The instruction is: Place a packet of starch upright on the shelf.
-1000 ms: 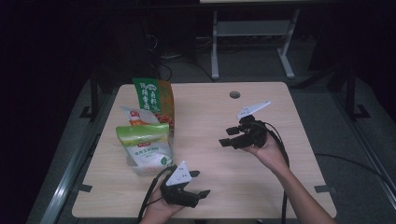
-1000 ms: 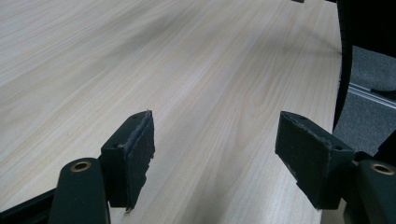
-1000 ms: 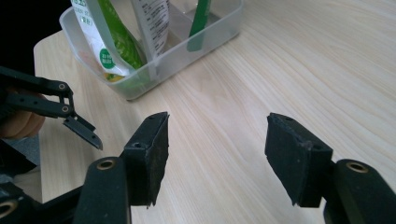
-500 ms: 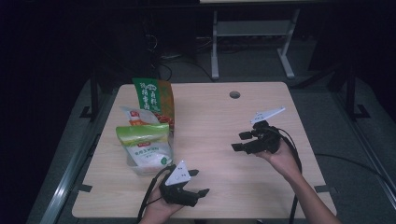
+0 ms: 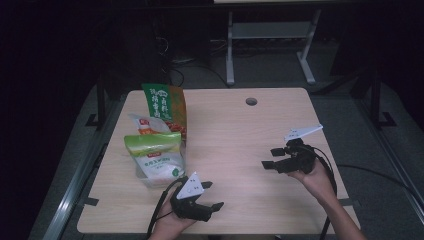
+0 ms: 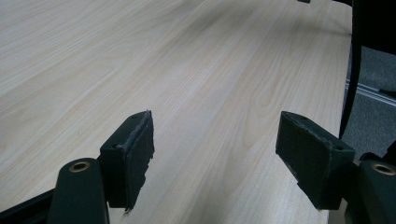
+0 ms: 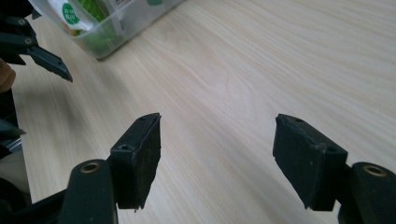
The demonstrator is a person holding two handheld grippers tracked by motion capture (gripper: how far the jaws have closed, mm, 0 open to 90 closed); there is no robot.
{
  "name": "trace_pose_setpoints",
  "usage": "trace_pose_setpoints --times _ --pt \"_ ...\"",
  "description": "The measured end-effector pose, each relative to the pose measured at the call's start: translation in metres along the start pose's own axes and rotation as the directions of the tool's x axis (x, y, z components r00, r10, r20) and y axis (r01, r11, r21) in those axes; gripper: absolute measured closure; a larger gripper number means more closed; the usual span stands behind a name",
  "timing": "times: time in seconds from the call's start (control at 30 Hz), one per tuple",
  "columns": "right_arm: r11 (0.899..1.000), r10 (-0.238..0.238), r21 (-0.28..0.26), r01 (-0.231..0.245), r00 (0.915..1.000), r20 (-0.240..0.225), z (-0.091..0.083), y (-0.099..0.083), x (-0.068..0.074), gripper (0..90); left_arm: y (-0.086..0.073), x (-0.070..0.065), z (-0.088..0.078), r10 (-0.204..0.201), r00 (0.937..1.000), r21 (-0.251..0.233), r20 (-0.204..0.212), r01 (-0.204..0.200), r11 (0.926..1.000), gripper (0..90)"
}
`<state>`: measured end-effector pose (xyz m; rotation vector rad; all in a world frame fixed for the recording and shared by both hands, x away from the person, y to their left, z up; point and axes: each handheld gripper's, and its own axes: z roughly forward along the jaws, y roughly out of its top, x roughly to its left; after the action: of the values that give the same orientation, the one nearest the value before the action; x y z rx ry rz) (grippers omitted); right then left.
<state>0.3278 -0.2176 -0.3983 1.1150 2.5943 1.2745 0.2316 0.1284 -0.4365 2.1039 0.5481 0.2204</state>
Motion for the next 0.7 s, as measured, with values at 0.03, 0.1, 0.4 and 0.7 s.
trace_pose_setpoints --times 0.03,0.1,0.4,0.7 --pt "1.000 0.006 -0.003 -0.006 1.0000 0.002 -0.001 -0.003 0.000 31.0 0.000 0.000 0.000 0.004 1.0000 0.002 -0.004 -0.004 1.0000 27.4" --pt "1.000 0.013 0.001 -0.013 0.9999 0.007 -0.003 -0.009 -0.001 30.3 0.000 0.000 0.000 0.003 1.0000 -0.001 -0.006 -0.003 1.0000 27.4" --pt "0.999 0.055 0.000 -0.055 0.9980 0.033 -0.012 -0.033 -0.008 29.9 0.000 0.000 0.000 0.009 0.9999 0.001 -0.013 -0.009 1.0000 27.4" --pt "0.997 0.079 -0.009 -0.079 0.9954 0.053 -0.021 -0.055 -0.011 29.0 -0.001 -0.003 0.001 0.017 0.9997 0.002 -0.016 -0.017 0.9998 26.6"
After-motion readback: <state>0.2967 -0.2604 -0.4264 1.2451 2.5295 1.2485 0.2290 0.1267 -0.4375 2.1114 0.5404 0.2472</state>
